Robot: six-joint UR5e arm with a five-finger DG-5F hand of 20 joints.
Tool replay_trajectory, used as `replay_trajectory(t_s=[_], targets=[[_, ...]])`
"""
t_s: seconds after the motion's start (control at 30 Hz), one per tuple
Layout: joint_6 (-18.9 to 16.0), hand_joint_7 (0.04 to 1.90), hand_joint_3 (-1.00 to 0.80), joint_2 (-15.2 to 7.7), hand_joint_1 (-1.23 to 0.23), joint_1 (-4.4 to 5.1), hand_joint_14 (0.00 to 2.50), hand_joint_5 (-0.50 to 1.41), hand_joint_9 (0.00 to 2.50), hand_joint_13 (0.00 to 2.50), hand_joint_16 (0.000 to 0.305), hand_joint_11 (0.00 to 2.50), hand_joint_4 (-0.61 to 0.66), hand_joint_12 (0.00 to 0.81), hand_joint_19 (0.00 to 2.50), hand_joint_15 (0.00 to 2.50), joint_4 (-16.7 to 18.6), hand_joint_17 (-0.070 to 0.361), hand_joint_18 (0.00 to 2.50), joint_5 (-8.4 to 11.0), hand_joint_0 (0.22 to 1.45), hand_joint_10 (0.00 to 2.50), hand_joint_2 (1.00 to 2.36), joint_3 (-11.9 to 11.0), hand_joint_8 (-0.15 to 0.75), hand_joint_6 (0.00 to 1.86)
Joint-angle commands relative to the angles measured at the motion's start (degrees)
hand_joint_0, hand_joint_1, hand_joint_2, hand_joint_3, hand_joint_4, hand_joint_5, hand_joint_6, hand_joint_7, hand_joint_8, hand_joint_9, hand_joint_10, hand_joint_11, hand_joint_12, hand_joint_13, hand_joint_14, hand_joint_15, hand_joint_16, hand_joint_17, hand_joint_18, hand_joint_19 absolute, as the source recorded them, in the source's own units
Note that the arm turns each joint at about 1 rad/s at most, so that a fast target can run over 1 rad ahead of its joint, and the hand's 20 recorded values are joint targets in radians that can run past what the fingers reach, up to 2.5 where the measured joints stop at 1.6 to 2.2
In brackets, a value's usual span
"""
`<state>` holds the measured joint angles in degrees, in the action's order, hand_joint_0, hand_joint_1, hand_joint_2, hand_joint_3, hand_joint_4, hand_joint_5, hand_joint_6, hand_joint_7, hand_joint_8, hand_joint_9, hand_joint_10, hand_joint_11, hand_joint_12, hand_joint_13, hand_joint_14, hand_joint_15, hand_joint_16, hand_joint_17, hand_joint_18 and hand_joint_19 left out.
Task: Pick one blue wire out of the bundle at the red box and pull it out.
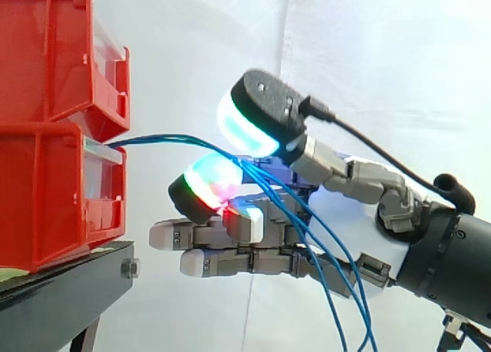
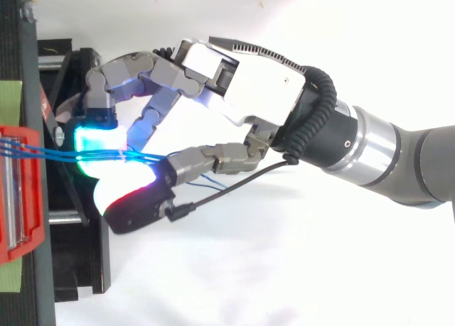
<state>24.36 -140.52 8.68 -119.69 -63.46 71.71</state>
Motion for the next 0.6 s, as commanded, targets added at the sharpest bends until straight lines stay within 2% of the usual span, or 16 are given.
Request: replay_trajectory(t_s=[0.0, 0.07, 0.13, 0.2, 0.37, 0.57], targets=[[-0.01, 1.19, -0.5, -0.02, -0.37, 0.02, 0.01, -0.08, 1.36, 0.59, 0.05, 0.93, 0.18, 0.37, 0.42, 0.31, -0.02, 0.112, 0.55, 0.0, 0.51, 0.02, 1.0, 0.01, 0.247, 0.79], [-0.01, 1.24, -0.49, -0.02, -0.31, -0.07, 0.01, -0.06, 1.38, 0.61, 0.045, 0.94, 0.17, 0.353, 0.46, 0.32, -0.11, 0.102, 0.55, 0.0, 0.57, 0.03, 1.0, 0.01, 0.224, 0.77], [-0.01, 1.23, -0.4, -0.02, -0.41, 0.02, 0.01, -0.06, 1.4, 0.64, 0.044, 0.95, 0.2, 0.35, 0.45, 0.32, -0.11, 0.1, 0.57, 0.0, 0.59, 0.03, 1.01, 0.01, 0.228, 0.77], [-0.01, 1.24, -0.31, -0.02, -0.57, 0.02, 0.01, -0.06, 1.44, 0.67, 0.045, 0.95, 0.2, 0.357, 0.44, 0.32, -0.11, 0.101, 0.62, 0.0, 0.59, 0.03, 1.01, 0.01, 0.243, 0.78], [-0.01, 1.28, -0.19, -0.02, -0.71, 0.02, 0.01, -0.04, 1.51, 0.74, 0.052, 0.96, 0.18, 0.387, 0.38, 0.31, -0.11, 0.116, 0.71, 0.0, 0.58, 0.02, 1.01, 0.01, 0.276, 0.79], [-0.01, 1.29, -0.18, -0.02, -0.83, 0.02, 0.01, -0.05, 1.46, 0.72, 0.05, 0.98, 0.17, 0.374, 0.37, 0.32, -0.02, 0.113, 0.68, 0.0, 0.58, 0.02, 1.01, 0.01, 0.259, 0.81]])
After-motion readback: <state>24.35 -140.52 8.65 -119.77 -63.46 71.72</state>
